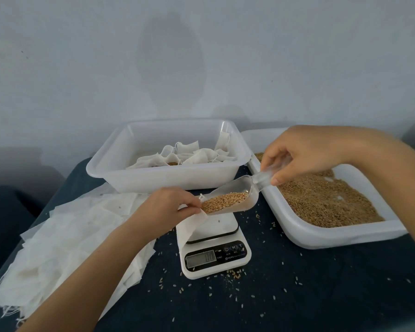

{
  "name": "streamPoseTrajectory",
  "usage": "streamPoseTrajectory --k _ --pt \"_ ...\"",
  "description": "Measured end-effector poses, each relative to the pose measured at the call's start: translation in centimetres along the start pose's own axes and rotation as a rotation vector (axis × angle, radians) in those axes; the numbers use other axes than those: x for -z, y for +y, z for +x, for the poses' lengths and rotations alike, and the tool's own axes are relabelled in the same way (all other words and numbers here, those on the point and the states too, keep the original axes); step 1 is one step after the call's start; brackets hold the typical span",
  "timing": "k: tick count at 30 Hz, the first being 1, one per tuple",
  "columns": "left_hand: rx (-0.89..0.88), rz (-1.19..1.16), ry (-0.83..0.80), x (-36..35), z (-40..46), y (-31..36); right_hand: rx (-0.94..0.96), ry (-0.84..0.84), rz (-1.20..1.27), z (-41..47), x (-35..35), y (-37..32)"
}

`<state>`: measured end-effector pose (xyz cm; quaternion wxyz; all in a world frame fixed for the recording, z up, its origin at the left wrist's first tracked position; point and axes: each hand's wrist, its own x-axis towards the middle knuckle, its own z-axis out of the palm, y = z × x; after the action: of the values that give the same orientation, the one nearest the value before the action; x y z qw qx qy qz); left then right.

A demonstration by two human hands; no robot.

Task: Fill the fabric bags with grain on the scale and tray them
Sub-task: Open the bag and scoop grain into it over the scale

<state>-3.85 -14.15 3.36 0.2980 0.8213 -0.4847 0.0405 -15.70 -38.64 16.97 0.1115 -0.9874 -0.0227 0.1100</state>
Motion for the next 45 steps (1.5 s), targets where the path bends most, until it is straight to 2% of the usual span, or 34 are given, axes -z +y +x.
streamPoseTrajectory --k 18,30,41,45 --pt "-0.123 -0.037 0.081 0.0 -0.2 0.9 0.076 -0.026 -0.116 0.1 2.1 -0.7" --pt "-0.052 -0.041 0.145 0.8 -0.5 1.6 0.146 0.022 -0.119 0.0 3.4 -1.1" --pt "0.007 -0.053 0.157 0.6 -0.5 2.0 0.232 0.117 -0.380 -0.1 3.8 -2.8" --pt "0.006 -0.048 0.187 0.7 -0.6 1.9 0.199 0.108 -0.351 -0.1 4.5 -3.2"
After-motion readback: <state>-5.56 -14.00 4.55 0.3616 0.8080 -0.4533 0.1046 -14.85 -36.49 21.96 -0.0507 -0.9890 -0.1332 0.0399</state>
